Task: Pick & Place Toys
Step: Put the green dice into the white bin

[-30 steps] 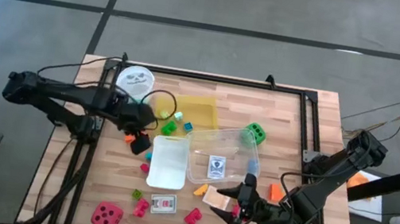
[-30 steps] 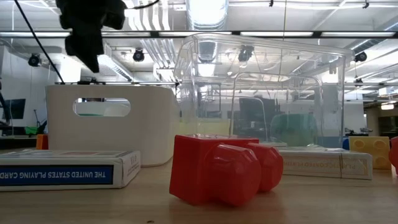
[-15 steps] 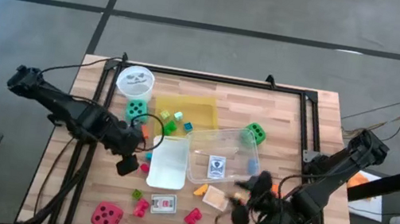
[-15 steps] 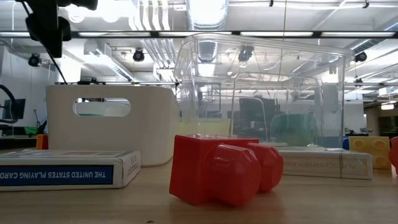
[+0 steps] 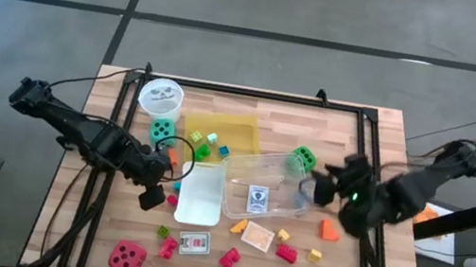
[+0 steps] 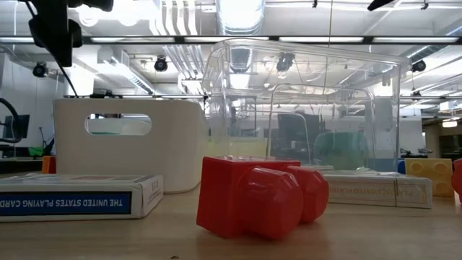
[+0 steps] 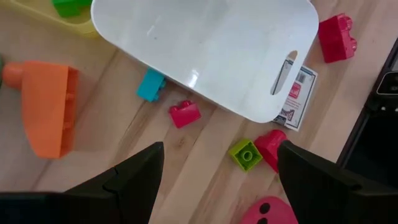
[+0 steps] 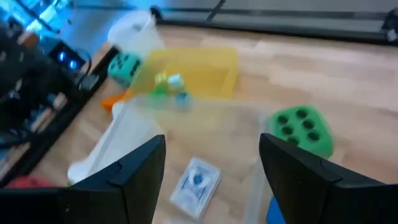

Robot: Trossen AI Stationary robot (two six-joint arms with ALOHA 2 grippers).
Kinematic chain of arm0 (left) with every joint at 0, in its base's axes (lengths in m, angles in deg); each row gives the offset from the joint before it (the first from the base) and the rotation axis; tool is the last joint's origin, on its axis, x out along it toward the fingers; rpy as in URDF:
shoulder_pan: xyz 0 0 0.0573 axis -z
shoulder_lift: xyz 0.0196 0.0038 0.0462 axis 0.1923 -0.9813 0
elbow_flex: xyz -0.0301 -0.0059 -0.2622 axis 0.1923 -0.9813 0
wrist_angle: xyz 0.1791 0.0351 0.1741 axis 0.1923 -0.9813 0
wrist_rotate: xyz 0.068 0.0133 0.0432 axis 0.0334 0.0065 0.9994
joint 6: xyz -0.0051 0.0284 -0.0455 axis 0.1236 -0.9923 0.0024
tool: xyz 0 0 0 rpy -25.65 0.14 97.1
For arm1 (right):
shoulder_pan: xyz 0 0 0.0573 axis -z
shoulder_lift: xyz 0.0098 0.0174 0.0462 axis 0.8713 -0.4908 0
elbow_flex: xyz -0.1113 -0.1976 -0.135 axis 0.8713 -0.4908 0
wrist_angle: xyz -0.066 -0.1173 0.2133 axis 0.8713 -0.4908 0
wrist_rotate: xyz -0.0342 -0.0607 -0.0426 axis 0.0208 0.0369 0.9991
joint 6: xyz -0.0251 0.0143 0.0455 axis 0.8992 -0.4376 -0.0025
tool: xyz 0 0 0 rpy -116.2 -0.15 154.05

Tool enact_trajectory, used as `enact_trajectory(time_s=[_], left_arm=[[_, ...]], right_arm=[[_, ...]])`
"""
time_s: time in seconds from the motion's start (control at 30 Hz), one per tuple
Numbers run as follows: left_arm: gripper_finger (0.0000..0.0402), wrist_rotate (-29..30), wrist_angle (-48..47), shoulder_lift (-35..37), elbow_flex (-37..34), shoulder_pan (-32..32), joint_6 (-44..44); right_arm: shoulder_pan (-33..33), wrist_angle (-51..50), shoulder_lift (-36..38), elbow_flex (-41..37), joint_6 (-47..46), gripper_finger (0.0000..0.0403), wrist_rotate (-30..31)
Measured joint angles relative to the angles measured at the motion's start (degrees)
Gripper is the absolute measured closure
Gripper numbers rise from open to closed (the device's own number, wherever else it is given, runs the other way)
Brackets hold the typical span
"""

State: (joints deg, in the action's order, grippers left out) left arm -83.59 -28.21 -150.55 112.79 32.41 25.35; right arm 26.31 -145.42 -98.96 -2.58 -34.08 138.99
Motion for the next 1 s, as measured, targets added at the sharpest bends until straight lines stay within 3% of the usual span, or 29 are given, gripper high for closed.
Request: enact_trajectory(time_s=[0.2, 0.43, 0.67, 1.0], left_arm=[[0.0102, 3.3, 0.3, 0.0, 0.0, 0.0, -0.6], [0.0102, 4.1, 0.5, 0.0, 0.0, 0.0, -3.5], [0.0102, 4.1, 0.5, 0.0, 0.0, 0.0, -4.7], [0.0102, 4.1, 0.5, 0.0, -0.1, 0.0, -5.6]], right_arm=[[12.8, 0.0, 6.5, -1.8, 7.7, 0.0147, -6.9], [32.4, 2.1, 9.9, -8.9, 18.8, 0.0147, -21.6], [47.3, 19.3, 12.4, -18.9, 33.1, 0.0147, -35.3], [60.7, 32.4, 12.5, -32.4, 40.8, 0.0147, -49.1]])
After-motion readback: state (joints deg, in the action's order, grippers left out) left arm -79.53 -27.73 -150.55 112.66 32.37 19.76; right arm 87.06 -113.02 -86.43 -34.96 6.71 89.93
